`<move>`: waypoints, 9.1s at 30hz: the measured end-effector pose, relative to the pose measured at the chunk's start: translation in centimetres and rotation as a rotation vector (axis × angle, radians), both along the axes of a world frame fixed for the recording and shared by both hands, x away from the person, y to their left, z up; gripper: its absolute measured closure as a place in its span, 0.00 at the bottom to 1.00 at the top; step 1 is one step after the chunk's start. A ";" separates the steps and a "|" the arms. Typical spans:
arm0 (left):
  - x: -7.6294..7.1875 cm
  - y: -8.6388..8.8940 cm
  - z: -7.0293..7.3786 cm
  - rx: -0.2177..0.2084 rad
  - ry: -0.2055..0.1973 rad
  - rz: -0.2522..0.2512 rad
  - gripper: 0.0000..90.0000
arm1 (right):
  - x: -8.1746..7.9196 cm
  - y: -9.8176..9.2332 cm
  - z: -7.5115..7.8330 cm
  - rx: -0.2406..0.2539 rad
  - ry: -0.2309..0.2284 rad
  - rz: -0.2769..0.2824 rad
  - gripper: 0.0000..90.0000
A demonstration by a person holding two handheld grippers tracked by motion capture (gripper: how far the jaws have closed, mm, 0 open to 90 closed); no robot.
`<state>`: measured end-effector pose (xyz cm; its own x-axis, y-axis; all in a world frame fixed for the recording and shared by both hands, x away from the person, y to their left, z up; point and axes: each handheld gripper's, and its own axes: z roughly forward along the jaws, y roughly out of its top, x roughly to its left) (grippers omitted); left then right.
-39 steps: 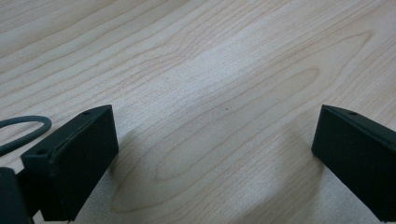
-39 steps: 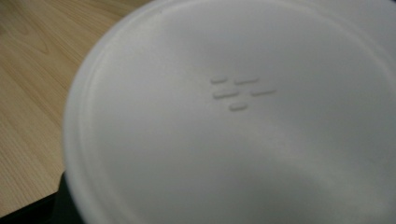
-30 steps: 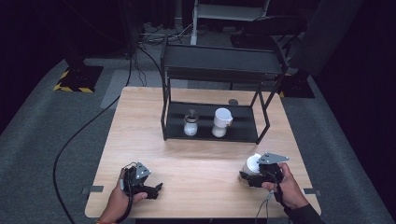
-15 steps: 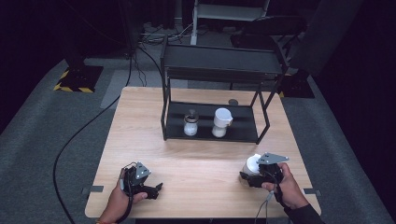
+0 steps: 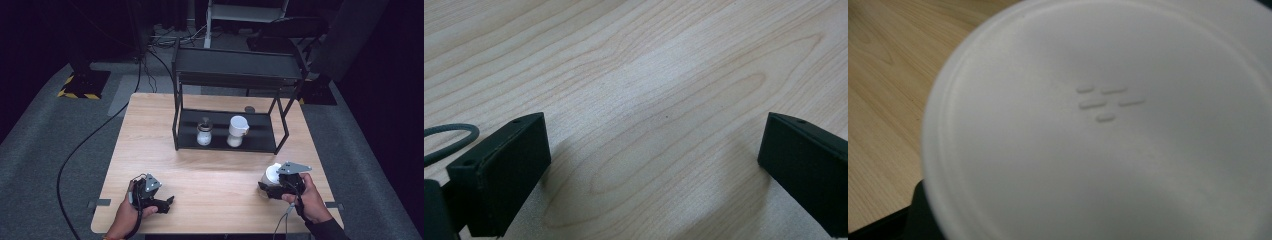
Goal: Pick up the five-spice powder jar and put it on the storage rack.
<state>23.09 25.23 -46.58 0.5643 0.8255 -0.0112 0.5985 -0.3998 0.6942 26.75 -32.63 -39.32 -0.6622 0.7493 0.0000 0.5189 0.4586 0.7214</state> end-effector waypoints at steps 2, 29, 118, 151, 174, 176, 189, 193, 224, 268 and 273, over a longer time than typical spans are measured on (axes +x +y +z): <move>0.0 0.0 0.0 0.000 0.000 0.000 0.00 | 0.0 0.1 0.2 -0.001 -0.001 -0.004 0.33; 0.0 0.0 0.0 0.000 0.000 0.000 0.00 | 1.8 1.6 3.0 -0.009 -0.039 -0.047 0.33; 0.0 0.0 0.0 0.003 0.001 -0.002 0.00 | 14.7 7.4 1.6 -0.077 -0.049 -0.295 0.33; 0.0 0.0 0.0 0.003 0.002 -0.001 0.00 | 15.3 8.0 1.4 -0.146 -0.050 -0.281 0.19; 0.0 0.0 0.0 0.003 0.001 -0.001 0.00 | 15.0 9.0 2.2 -0.256 -0.071 -0.207 0.07; 0.0 0.0 0.0 0.003 0.002 -0.001 0.00 | 15.0 9.1 2.3 -0.266 -0.072 -0.204 0.07; 0.0 0.0 0.0 0.003 0.002 -0.001 0.00 | 14.6 8.8 2.6 -0.275 -0.084 -0.198 0.07; 0.0 0.0 0.0 0.003 0.002 -0.001 0.00 | 14.4 8.6 2.9 -0.271 -0.088 -0.189 0.05; 0.0 0.0 0.0 0.003 0.002 -0.001 0.00 | 10.7 6.5 2.8 -0.257 -0.143 -0.144 0.04; 0.0 0.0 0.1 0.004 0.001 -0.002 0.00 | 3.2 3.2 -1.8 -0.143 -0.285 -0.064 0.04; 0.0 0.0 0.0 0.003 0.002 -0.001 0.00 | 2.5 2.9 -2.2 -0.135 -0.288 -0.048 0.04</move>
<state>23.11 25.23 -46.54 0.5653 0.8248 -0.0096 0.5992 -0.4026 0.6920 29.22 -29.70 -41.48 -0.5847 0.7600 -0.2836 0.3258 0.5402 0.7759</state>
